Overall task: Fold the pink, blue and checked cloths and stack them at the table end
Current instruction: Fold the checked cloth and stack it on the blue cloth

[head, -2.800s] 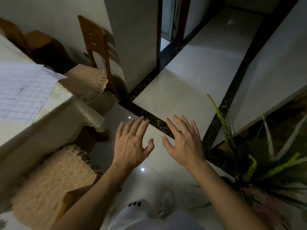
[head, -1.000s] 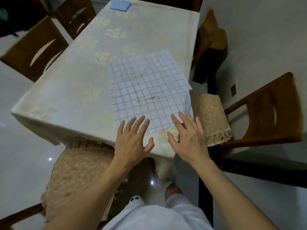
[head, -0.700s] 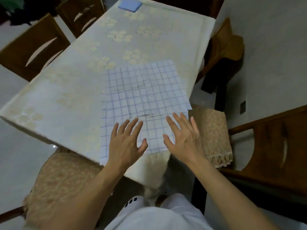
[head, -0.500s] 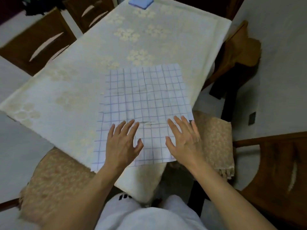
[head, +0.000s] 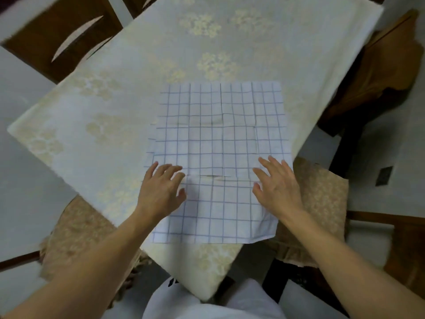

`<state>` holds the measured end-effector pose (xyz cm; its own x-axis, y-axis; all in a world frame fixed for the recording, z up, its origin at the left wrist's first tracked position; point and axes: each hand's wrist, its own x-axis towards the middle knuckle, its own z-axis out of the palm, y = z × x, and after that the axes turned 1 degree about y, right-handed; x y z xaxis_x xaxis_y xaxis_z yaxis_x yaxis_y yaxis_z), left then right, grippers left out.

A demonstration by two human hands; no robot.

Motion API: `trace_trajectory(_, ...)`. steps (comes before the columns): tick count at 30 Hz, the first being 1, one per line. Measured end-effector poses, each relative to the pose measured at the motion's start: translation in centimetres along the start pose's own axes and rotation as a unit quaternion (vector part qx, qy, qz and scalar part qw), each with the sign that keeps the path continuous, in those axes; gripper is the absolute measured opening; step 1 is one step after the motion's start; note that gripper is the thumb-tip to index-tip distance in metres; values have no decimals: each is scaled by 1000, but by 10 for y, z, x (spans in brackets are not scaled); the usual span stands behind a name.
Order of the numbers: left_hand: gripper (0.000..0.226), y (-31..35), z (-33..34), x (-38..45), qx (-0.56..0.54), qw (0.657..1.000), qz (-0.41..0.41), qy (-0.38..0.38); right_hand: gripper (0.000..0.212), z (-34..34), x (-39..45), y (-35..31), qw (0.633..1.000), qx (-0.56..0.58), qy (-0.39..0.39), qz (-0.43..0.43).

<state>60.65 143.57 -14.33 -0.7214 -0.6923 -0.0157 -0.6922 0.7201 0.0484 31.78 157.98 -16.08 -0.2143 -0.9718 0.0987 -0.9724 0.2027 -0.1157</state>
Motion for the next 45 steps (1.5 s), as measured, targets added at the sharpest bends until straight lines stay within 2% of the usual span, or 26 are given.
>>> trace_trajectory(5,37,-15,19,19,4,999,43,7,34,30,11,16,1000,-6,-5,3)
trace_trajectory(11,35,-21,34,44,14,995,92,23,19,46,25,19,999,0,25,-46)
trace_trajectory(17,42,-30,44,55,38,994,105,-15,17,53,28,19,997,5,6,-78)
trace_trajectory(22,35,-30,46,60,39,992,124,-9,18,54,29,20,994,-9,2,-110)
trace_trajectory(33,20,-36,48,69,37,994,106,7,5,61,31,19,987,-35,65,-145)
trace_trajectory(35,19,-39,46,66,33,994,100,15,1,62,32,20,987,-45,74,-139)
trace_trajectory(45,20,-55,24,46,24,993,99,51,8,40,34,5,992,-45,101,-64)
